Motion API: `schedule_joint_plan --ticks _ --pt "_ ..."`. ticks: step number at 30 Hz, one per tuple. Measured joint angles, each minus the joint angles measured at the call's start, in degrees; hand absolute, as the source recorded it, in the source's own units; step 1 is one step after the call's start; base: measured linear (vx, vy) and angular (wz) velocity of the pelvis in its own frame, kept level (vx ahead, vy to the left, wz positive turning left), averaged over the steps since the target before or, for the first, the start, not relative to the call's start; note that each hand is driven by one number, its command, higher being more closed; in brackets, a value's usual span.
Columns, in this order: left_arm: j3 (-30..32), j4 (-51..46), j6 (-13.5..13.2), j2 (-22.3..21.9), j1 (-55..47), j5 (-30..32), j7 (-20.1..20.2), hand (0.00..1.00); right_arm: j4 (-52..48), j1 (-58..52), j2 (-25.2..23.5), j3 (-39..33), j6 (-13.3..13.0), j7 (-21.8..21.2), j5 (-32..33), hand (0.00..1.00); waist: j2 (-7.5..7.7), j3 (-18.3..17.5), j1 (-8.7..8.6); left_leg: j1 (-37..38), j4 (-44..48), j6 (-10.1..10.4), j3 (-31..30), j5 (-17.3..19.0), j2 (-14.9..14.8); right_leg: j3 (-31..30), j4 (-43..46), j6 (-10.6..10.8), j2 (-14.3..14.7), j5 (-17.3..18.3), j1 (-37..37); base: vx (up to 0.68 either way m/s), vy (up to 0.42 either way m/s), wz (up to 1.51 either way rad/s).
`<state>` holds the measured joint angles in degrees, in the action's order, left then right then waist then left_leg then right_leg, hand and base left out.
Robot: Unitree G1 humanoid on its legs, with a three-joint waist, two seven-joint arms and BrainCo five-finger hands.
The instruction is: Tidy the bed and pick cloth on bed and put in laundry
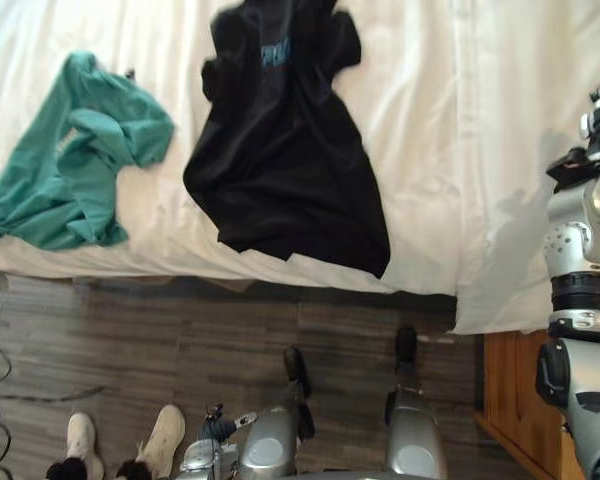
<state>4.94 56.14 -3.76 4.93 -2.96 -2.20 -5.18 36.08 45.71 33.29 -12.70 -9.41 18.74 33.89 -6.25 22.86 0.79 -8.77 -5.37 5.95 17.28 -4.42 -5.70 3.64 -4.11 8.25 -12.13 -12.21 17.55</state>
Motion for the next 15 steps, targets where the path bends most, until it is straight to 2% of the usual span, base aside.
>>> schedule_joint_plan --ticks 1,3,8,10,12,13,14,15 --pt "-0.4 0.0 -0.3 0.0 0.0 0.0 0.0 0.00 0.3 -1.6 -1.4 -0.9 -0.1 -0.1 0.0 1.00 -0.32 0.2 -0.06 -0.5 0.0 0.0 0.0 0.0 0.0 0.0 0.0 0.0 0.0 0.0 0.5 0.03 -0.001 0.00" --pt "-0.9 -0.1 -0.6 0.0 0.2 0.0 0.1 0.00 -2.5 -7.4 -4.9 -3.3 -2.8 -1.2 -0.1 1.00 -0.64 0.4 -0.33 -0.6 0.0 0.0 0.0 0.0 -0.1 -0.1 0.0 0.1 0.1 0.0 0.7 0.05 -0.003 -0.03" --pt "-0.3 -0.4 -0.6 0.4 1.1 0.0 0.1 0.00 -7.7 -16.1 -12.2 -7.3 -6.1 -4.2 -0.3 1.00 -0.10 0.3 -1.59 0.2 0.0 0.0 -0.1 0.0 -0.3 0.8 0.1 0.1 0.2 0.0 -0.4 0.01 0.004 0.05" --pt "1.2 -0.3 -0.4 0.2 1.9 0.0 0.1 0.00 -7.9 -20.8 -15.4 -9.1 -6.6 -5.9 -0.3 1.00 1.19 -0.3 -1.59 1.8 0.0 0.3 0.3 0.3 -0.5 0.5 -0.1 0.4 0.4 0.3 -2.0 -0.01 0.008 -0.12" --pt "4.0 -0.4 -0.4 -0.3 2.0 0.0 0.1 0.00 -7.2 -26.8 -19.8 -10.2 -5.5 -6.6 -0.1 1.00 3.37 -1.5 -1.58 3.4 0.0 0.7 1.4 0.9 -0.9 -0.6 -0.3 0.5 0.9 1.1 -3.1 -0.01 0.000 -0.26" --pt "5.0 -0.3 -0.2 -0.3 2.1 0.0 0.1 0.00 -4.3 -31.9 -22.9 -10.7 -3.6 -6.6 0.3 0.00 4.83 -2.7 -1.61 4.4 0.0 1.0 2.4 1.2 -1.4 -0.9 -0.5 -0.1 1.4 1.6 -3.8 0.00 -0.017 -0.36" --pt "5.8 -0.3 0.2 -0.6 2.1 0.0 0.1 0.00 -0.2 -36.9 -25.8 -11.7 -1.1 -6.6 1.4 0.00 5.85 -3.6 -1.55 5.6 0.0 1.3 3.2 1.5 -1.7 -1.4 -0.9 -0.1 1.9 1.8 -4.6 0.01 -0.025 -0.38" --pt "6.3 -0.2 0.4 -1.1 2.2 0.0 0.1 0.00 2.0 -39.8 -27.7 -12.2 0.3 -6.5 2.1 0.00 6.19 -4.3 -1.52 6.2 0.0 1.5 3.6 1.7 -1.9 -1.9 -1.1 -0.2 2.1 1.8 -5.0 0.03 -0.027 -0.42"
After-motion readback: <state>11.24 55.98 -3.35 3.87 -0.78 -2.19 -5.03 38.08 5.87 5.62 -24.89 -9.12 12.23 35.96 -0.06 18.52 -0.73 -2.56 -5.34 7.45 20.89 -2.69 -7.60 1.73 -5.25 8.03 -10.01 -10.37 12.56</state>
